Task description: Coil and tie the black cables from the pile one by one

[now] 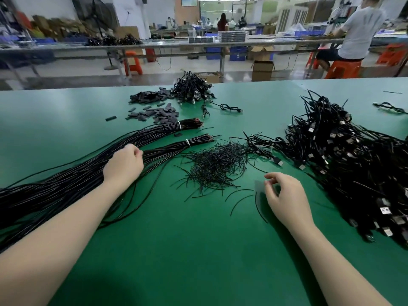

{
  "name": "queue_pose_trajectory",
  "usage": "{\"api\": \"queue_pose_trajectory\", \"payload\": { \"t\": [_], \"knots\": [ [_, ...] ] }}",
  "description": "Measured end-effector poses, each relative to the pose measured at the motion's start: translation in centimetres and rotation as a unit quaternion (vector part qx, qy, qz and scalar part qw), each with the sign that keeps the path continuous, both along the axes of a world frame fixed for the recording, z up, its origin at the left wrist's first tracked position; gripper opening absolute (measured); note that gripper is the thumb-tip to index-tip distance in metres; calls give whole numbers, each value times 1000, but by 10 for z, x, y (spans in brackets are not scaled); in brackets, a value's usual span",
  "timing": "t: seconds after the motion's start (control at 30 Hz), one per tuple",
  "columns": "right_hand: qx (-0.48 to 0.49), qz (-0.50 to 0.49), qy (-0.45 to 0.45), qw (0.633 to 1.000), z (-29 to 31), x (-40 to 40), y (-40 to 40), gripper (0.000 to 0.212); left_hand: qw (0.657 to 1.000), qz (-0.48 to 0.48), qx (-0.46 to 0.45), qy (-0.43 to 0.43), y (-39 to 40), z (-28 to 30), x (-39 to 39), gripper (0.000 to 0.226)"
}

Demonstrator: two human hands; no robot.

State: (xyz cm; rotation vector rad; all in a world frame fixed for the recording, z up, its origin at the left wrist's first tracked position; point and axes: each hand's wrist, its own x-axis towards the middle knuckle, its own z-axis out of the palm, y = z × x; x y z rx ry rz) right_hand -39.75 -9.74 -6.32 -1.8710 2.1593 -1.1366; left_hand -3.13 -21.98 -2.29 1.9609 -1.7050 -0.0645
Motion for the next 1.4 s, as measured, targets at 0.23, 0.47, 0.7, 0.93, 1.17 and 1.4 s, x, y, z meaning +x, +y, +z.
{"api": "queue_pose_trajectory", "payload": {
  "t": [0.23,0.47,0.7,0.93,1.17,1.4],
  "knots": [
    [-184,25,-19,982,28,34,16,30,946,-82,-240,203,48,25,2,7],
    [-19,358,70,931,106,175,1,61,935,-224,-256,102,108,25,-8,17],
    [-127,235,134,954,227,121,-18,28,936,-325,-7,133,114,16,47,35],
    [-196,60,115,972,218,31,22,31,944,-321,46,54,111,20,91,24],
    [-170,7,-3,985,179,7,42,31,925,-327,-37,-192,118,-9,102,39],
    [-184,-8,0,983,206,-12,60,34,927,-293,-79,-221,112,-14,122,31]
  ]
}}
